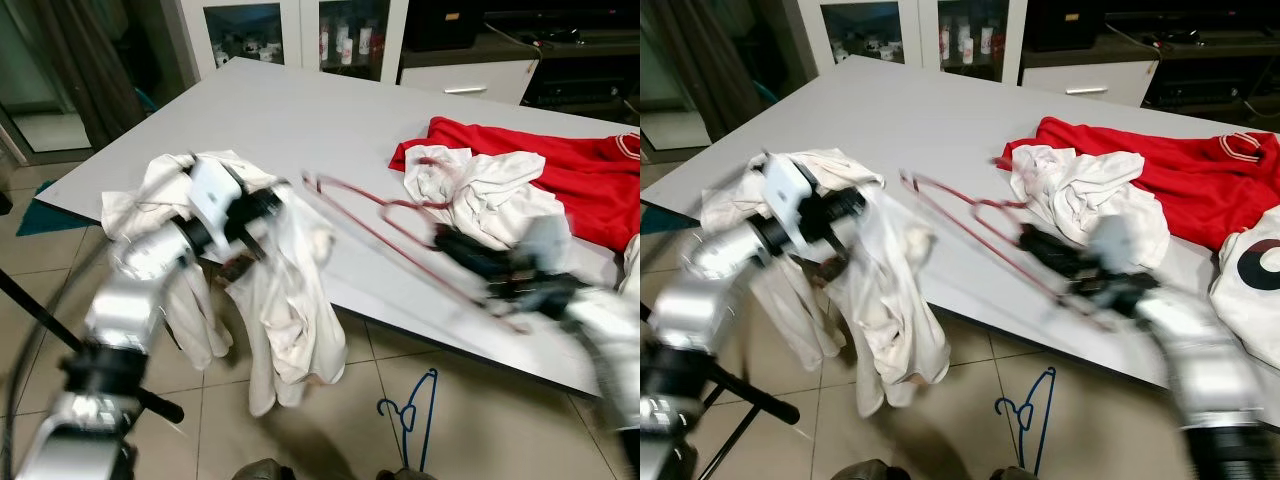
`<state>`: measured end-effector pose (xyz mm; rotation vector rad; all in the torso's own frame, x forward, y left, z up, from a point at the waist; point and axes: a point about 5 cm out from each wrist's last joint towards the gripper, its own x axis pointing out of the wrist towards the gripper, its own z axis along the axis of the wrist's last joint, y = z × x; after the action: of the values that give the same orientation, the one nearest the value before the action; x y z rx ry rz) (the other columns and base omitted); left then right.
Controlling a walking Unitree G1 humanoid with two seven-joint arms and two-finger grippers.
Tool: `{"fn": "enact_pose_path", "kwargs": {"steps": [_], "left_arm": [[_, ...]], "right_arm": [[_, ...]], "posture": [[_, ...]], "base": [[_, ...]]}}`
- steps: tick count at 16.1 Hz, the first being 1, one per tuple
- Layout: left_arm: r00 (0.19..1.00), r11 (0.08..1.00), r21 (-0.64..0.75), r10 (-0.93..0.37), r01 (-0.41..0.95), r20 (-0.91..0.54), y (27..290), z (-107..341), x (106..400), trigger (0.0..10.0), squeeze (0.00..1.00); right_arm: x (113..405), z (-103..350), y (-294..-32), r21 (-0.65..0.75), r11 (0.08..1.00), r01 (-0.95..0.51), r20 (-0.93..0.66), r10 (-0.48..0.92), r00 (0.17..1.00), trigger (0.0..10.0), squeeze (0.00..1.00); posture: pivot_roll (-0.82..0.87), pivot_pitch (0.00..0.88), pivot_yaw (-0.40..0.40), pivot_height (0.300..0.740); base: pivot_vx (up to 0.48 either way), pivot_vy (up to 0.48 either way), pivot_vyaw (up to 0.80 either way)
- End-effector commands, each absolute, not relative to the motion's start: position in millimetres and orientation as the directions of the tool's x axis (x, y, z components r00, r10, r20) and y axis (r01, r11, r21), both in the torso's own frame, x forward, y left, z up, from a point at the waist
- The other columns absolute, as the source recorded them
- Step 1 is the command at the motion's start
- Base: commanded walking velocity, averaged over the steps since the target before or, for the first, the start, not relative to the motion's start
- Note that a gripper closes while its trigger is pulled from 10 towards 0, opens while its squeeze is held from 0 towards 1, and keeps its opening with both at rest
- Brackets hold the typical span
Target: Hang hanger
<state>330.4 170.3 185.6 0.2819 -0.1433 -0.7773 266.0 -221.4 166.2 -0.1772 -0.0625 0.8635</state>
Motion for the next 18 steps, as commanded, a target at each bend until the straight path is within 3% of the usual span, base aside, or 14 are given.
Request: {"fn": "enact_pose_path", "kwargs": {"steps": [1,7,8,11,14,17,18], "left_arm": [[0.710,0.673,0.344,-0.704,0.655,0.027,174.5,194.5,338.0,10.0,0.00],[0.714,0.665,0.374,-0.700,0.647,0.011,175.1,200.0,357.2,10.0,0.00],[0.712,0.651,0.402,-0.702,0.643,-0.001,172.1,203.1,364.8,10.0,0.00],[0.715,0.651,0.419,-0.699,0.633,0.006,167.3,212.6,376.3,10.0,0.00],[0.702,0.638,0.450,-0.711,0.624,0.034,150.1,228.8,387.8,10.0,0.00],[0.689,0.632,0.456,-0.723,0.626,0.056,140.1,232.8,390.9,10.0,0.00],[0.681,0.628,0.455,-0.730,0.631,0.063,136.8,232.7,390.8,10.0,0.00]], "right_arm": [[262.0,177.7,-230.1,-0.173,0.579,-0.797,-0.041,0.804,0.593,10.0,0.00],[243.7,198.4,-266.0,-0.078,0.470,-0.879,-0.129,0.869,0.477,10.0,0.00],[238.1,205.1,-260.0,-0.042,0.399,-0.916,-0.113,0.909,0.401,10.0,0.00],[237.0,205.9,-240.3,-0.019,0.309,-0.951,-0.087,0.947,0.310,10.0,0.00],[238.4,199.2,-187.2,-0.025,0.196,-0.980,-0.020,0.980,0.196,10.0,0.00],[242.0,186.7,-166.5,-0.055,0.181,-0.982,-0.055,0.981,0.184,10.0,0.00],[246.3,179.9,-160.7,-0.068,0.213,-0.975,-0.096,0.971,0.219,10.0,0.00]], "posture": [[-0.07,0.000,0.065,0.740],[-0.07,0.000,0.077,0.740],[-0.07,0.000,0.078,0.740],[-0.08,0.000,0.082,0.740],[-0.08,0.000,0.082,0.740],[-0.07,0.000,0.077,0.740],[-0.07,0.000,0.075,0.740]], "base": [[0.000,0.000,0.00],[0.000,0.000,0.00],[0.000,0.000,0.00],[0.000,0.000,0.00],[0.000,0.000,0.00],[0.000,0.000,0.00],[0.000,0.000,0.00]]}}
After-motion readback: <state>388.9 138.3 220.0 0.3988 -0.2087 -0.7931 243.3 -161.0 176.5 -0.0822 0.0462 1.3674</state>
